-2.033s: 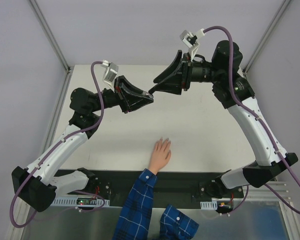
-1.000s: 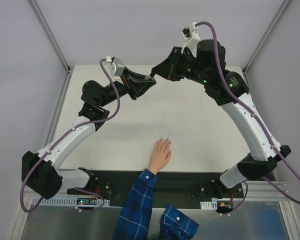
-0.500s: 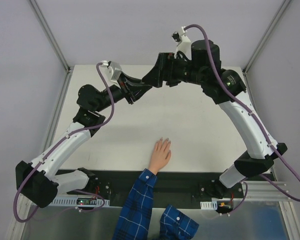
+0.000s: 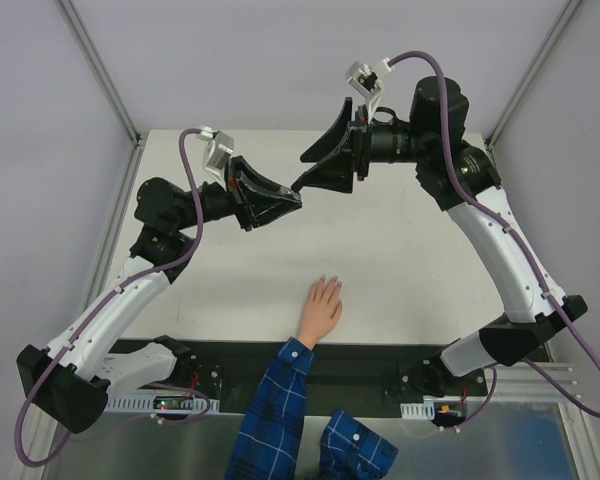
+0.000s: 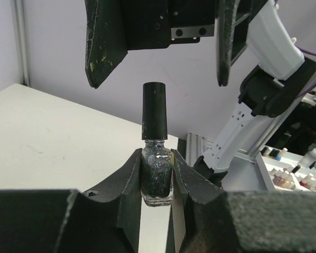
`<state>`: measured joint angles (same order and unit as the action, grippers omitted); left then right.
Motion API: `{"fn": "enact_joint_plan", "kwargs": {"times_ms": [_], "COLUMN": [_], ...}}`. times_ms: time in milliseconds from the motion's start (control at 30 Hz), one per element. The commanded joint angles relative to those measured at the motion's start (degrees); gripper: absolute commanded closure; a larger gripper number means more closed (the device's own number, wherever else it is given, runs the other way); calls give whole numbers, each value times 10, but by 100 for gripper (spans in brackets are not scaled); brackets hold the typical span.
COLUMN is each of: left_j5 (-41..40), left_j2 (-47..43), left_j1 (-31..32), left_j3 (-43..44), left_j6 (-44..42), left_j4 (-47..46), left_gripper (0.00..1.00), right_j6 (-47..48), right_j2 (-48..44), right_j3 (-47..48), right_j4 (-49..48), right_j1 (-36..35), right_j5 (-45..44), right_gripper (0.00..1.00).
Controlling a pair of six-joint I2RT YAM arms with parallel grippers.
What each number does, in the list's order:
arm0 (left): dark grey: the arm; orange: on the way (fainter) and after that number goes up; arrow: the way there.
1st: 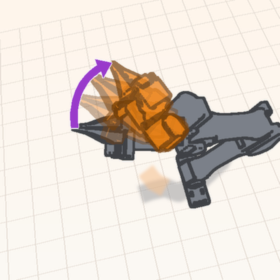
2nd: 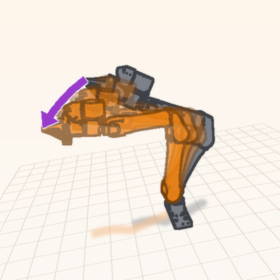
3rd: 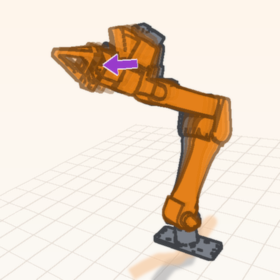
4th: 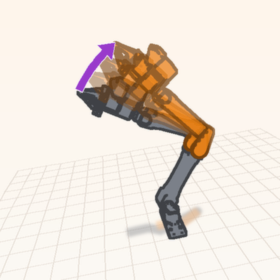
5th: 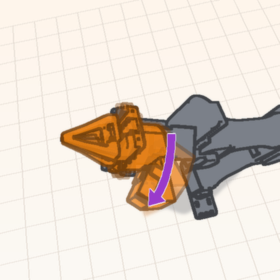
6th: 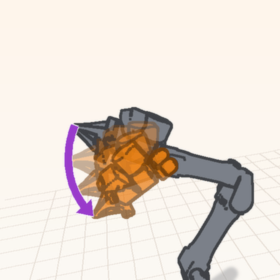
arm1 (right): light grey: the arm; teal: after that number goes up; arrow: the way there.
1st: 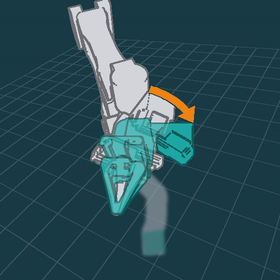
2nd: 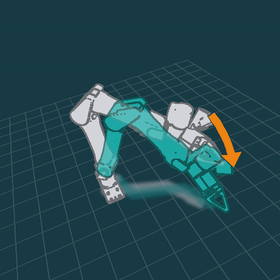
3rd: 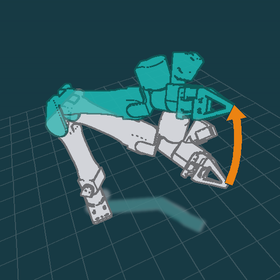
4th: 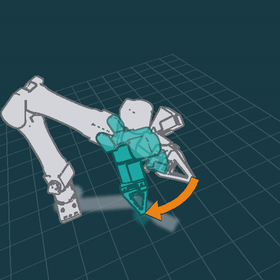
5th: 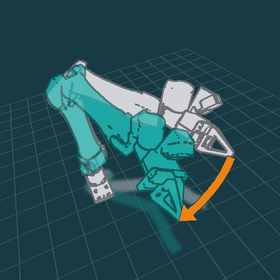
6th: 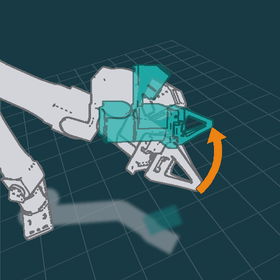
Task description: Paint the nails
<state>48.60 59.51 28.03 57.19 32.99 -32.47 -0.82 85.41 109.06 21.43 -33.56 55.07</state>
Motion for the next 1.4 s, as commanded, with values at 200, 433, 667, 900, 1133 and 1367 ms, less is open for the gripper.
{"fn": "enact_joint_plan", "kwargs": {"times_ms": [200, 433, 667, 900, 1133, 1367], "left_j5": [46, 46, 33, -130, -266, -253], "left_j2": [-3, 1, 8, 23, 139, 138], "left_j1": [-6, -6, -6, -1, 18, 18], "left_j3": [3, 7, 14, 41, 98, 80], "left_j6": [92, 108, 103, -65, -269, -215], "left_j4": [-106, -134, -147, -89, -65, -88], "left_gripper": [100, 100, 100, 100, 100, 100], "right_j6": [-37, -67, -116, -154, -232, -198], "right_j2": [-2, -4, -1, -21, 85, 97], "right_j3": [-37, -60, -77, -116, 160, 204], "right_j4": [-111, -152, -199, -139, 267, 247], "right_j1": [2, -4, -26, -46, -123, -134], "right_j5": [76, 78, 83, -55, -556, -589], "right_gripper": [38, 52, 85, 100, 100, 97]}}
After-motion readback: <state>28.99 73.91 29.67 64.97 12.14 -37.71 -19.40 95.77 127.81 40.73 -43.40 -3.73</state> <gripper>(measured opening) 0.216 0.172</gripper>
